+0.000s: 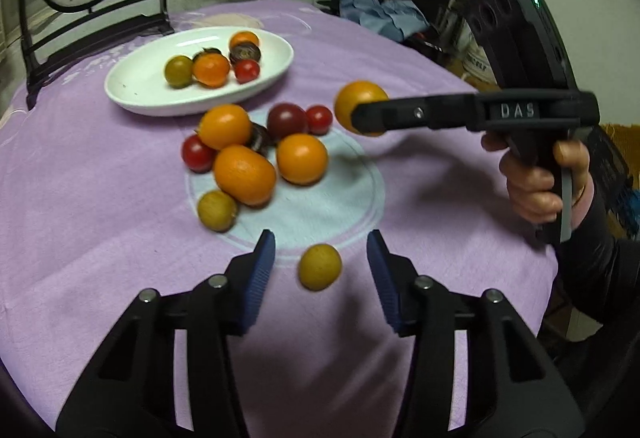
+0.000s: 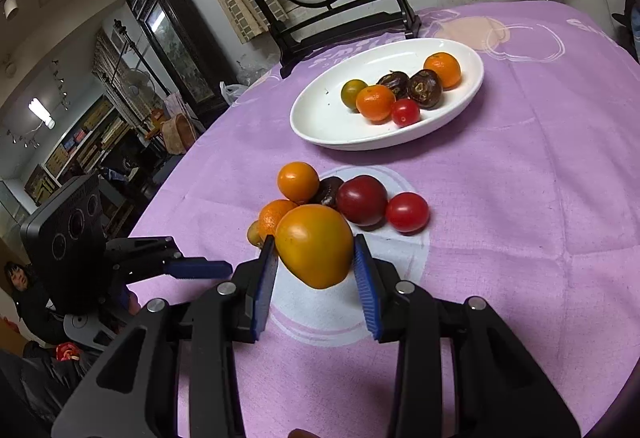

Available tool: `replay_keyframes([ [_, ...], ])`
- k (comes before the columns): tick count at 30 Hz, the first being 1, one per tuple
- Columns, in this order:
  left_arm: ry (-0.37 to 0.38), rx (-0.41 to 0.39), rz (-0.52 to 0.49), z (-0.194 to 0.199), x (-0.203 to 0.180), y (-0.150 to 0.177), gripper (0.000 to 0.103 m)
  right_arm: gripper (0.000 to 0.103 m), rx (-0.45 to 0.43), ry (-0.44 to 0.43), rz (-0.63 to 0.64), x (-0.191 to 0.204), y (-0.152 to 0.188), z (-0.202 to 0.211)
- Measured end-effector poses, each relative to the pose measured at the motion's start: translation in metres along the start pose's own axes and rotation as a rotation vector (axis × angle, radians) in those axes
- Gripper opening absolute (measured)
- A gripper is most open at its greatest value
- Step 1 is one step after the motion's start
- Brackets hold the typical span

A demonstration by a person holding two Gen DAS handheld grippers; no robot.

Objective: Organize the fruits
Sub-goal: 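Grasp the yellow-orange tomato with the right tool while the left tool grasps a small yellow-green fruit, then carry both fruits over the white plate and open both tools to release them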

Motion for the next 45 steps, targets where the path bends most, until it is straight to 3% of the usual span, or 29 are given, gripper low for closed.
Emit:
replay_keyframes([
  [4, -0.02, 0.039, -0.025, -0.009, -0.001, 0.007, 0.048, 0.039, 0.001, -0.001, 0.013, 0.001, 0.001, 0.001],
  [10, -0.05, 0.101, -0.062, -0.023, -0.006, 0.018, 0.035, 0.039, -0.007, 0.009, 0.017, 0.0, 0.001, 0.003],
  [14, -0.037, 0.096, -0.053, -0.024, -0.005, 0.017, 0.025, 0.039, -0.012, 0.01, 0.02, 0.001, 0.0, 0.004],
  [18, -0.026, 0.093, -0.037, -0.024, -0.004, 0.015, 0.025, 0.039, -0.019, 0.015, 0.021, 0.0, 0.0, 0.005],
  [21, -0.032, 0.057, -0.011, -0.018, 0.002, 0.009, 0.025, 0.038, -0.047, 0.047, 0.025, -0.004, -0.004, 0.006],
  [25, -0.009, -0.075, 0.113, 0.003, 0.026, -0.022, 0.025, 0.038, -0.131, 0.158, 0.079, -0.011, -0.023, 0.003],
  [29, -0.118, -0.191, 0.231, 0.01, 0.07, -0.074, 0.025, 0.038, -0.223, 0.173, 0.036, -0.025, -0.063, -0.01],
  [32, -0.213, -0.215, 0.268, -0.002, 0.097, -0.105, 0.025, 0.038, -0.26, 0.198, 0.034, -0.034, -0.091, -0.027],
  [38, -0.386, -0.161, 0.326, -0.043, 0.145, -0.13, 0.025, 0.038, -0.211, 0.248, 0.012, -0.059, -0.117, -0.074],
  [45, -0.44, -0.079, 0.354, -0.075, 0.17, -0.128, 0.025, 0.038, -0.144, 0.25, 0.01, -0.068, -0.117, -0.1],
])
Point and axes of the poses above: each gripper's, at about its wrist camera, not at the fingertips, and z roughly against the way its jaws point, x to its left, y to its underside, the point moved 7 cm from there along -z, roughly the way its jaws point, and after that the axes turned 4 degrees about -x, right-handed, at the moved point
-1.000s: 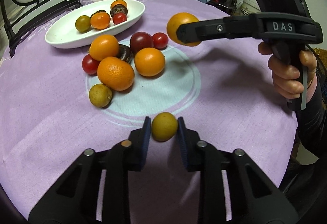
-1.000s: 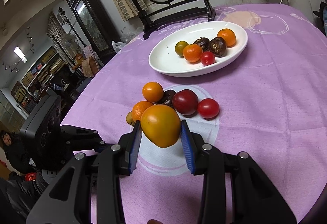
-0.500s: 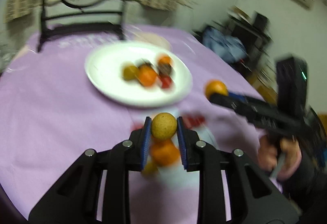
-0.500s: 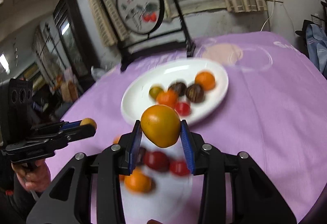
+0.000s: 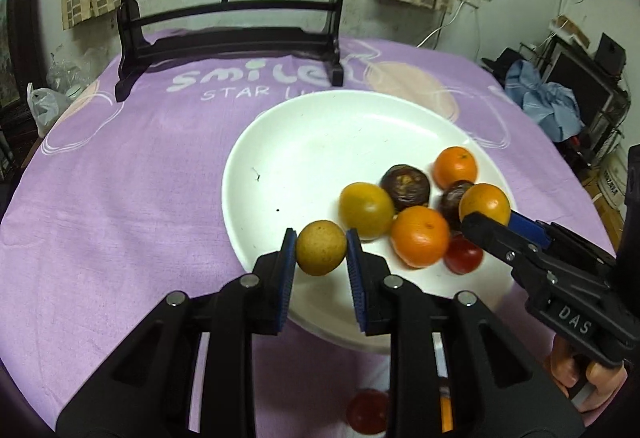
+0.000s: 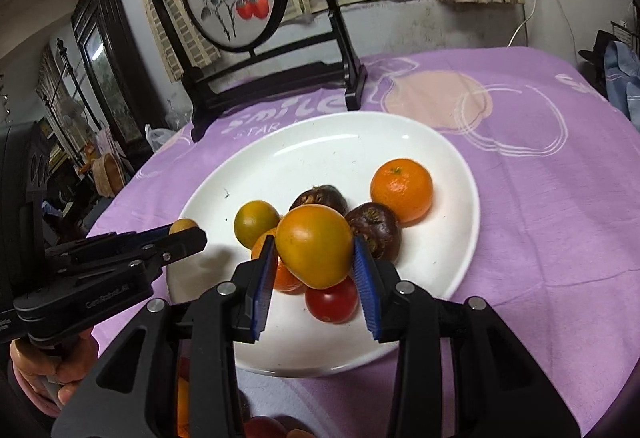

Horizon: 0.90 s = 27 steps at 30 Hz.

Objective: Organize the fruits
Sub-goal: 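Carry both fruits over the white plate and open both tools to release them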

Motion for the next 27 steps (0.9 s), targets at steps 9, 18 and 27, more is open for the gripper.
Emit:
replay_keyframes([
  [9, -0.073, -0.079, -0.032, 0.021, 0.002, 0.0, 0.081, 0.046, -0.003, -0.05, 0.027, 0.014, 0.003, 0.023],
  [18, -0.098, -0.117, 0.02, 0.052, 0.034, 0.024, 0.096, 0.047, 0.048, -0.153, 0.024, 0.031, 0.027, 0.057],
  [27, -0.118, -0.117, 0.058, 0.075, 0.057, 0.047, 0.097, 0.047, 0.163, -0.196, 0.059, 0.055, 0.082, 0.085],
])
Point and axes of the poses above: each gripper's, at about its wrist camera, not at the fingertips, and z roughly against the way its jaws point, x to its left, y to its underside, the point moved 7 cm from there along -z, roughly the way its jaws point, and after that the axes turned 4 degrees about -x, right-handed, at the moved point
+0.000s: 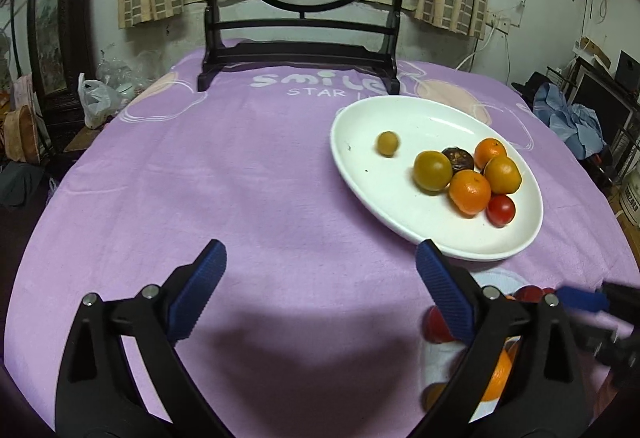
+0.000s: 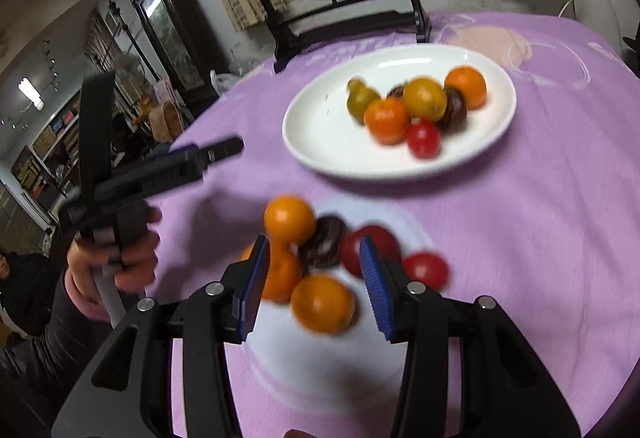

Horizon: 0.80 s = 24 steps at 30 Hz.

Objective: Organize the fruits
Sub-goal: 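Carry both fruits over the white plate and open both tools to release them, then grasp an orange with the right tool while the left tool grasps a mandarin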

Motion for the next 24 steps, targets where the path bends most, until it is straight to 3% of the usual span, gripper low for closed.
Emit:
replay_keyframes([
  [4, -0.006, -0.015, 0.012, 0.006, 0.004, 0.0, 0.098, 0.047, 0.0, 0.021, 0.038, 0.008, 0.008, 0.005],
  [11, -0.01, 0.012, 0.037, 0.003, 0.012, 0.006, 0.098, 0.047, 0.085, 0.115, 0.081, 0.002, 0.026, -0.008],
  [22, -0.002, 0.009, 0.026, 0.007, 0.008, 0.009, 0.098, 0.047, 0.118, 0.105, 0.114, 0.005, 0.032, -0.02],
  [24, -0.003, 0.008, 0.024, 0.007, 0.008, 0.009, 0.098, 0.039, 0.12, 0.072, 0.089, 0.004, 0.031, -0.022],
])
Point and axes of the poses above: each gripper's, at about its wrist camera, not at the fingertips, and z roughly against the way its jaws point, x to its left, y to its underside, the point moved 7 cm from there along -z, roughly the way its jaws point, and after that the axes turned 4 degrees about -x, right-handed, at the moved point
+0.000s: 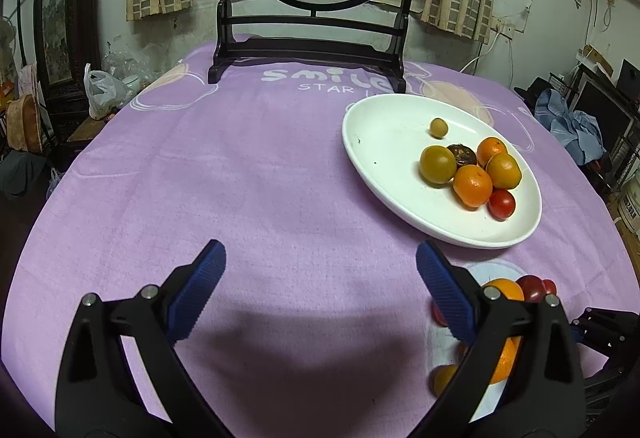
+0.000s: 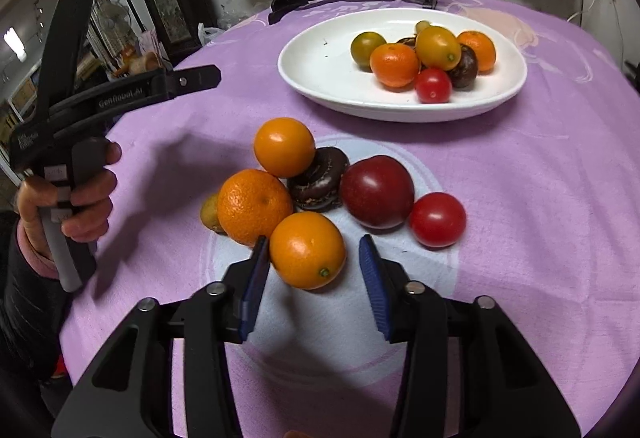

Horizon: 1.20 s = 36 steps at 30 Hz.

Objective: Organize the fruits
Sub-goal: 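Grasp an orange with the right tool while the left tool grasps a mandarin, then carry both citrus fruits over the white plate and open both tools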

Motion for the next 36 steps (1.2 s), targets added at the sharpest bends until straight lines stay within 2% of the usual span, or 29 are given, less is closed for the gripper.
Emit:
replay_keyframes([
  [4, 0.001, 0.005, -0.002, 0.0, 0.0, 0.001, 0.098, 0.038, -0.018, -0.033, -0.064, -0.007, -0.003, 0.006],
  [6, 0.042, 0.027, -0.018, 0.001, -0.005, 0.003, 0.097, 0.038, -0.083, -0.051, -0.12, -0.016, -0.012, 0.02],
  [9, 0.192, 0.061, -0.111, 0.007, -0.032, 0.012, 0.097, 0.038, -0.183, -0.05, -0.179, -0.028, -0.024, 0.042],
  [11, 0.315, 0.077, -0.24, 0.017, -0.063, 0.024, 0.095, 0.038, -0.229, -0.049, -0.213, -0.035, -0.029, 0.053],
  [14, 0.399, 0.078, -0.401, 0.029, -0.096, 0.044, 0.078, 0.038, -0.25, -0.042, -0.247, -0.043, -0.031, 0.059],
  [15, 0.405, 0.082, -0.432, 0.029, -0.101, 0.05, 0.071, 0.039, -0.25, -0.046, -0.254, -0.044, -0.031, 0.059],
  [17, 0.412, 0.109, -0.476, 0.028, -0.109, 0.06, 0.064, 0.039, -0.241, -0.047, -0.256, -0.042, -0.032, 0.056],
  [23, 0.399, 0.127, -0.536, 0.027, -0.119, 0.074, 0.062, 0.039, -0.223, -0.044, -0.229, -0.038, -0.03, 0.052],
  [30, 0.368, 0.128, -0.6, 0.028, -0.126, 0.085, 0.05, 0.038, -0.22, -0.037, -0.227, -0.038, -0.028, 0.053],
  [36, 0.359, 0.129, -0.592, 0.026, -0.123, 0.083, 0.045, 0.038, -0.219, -0.032, -0.222, -0.039, -0.028, 0.052],
])
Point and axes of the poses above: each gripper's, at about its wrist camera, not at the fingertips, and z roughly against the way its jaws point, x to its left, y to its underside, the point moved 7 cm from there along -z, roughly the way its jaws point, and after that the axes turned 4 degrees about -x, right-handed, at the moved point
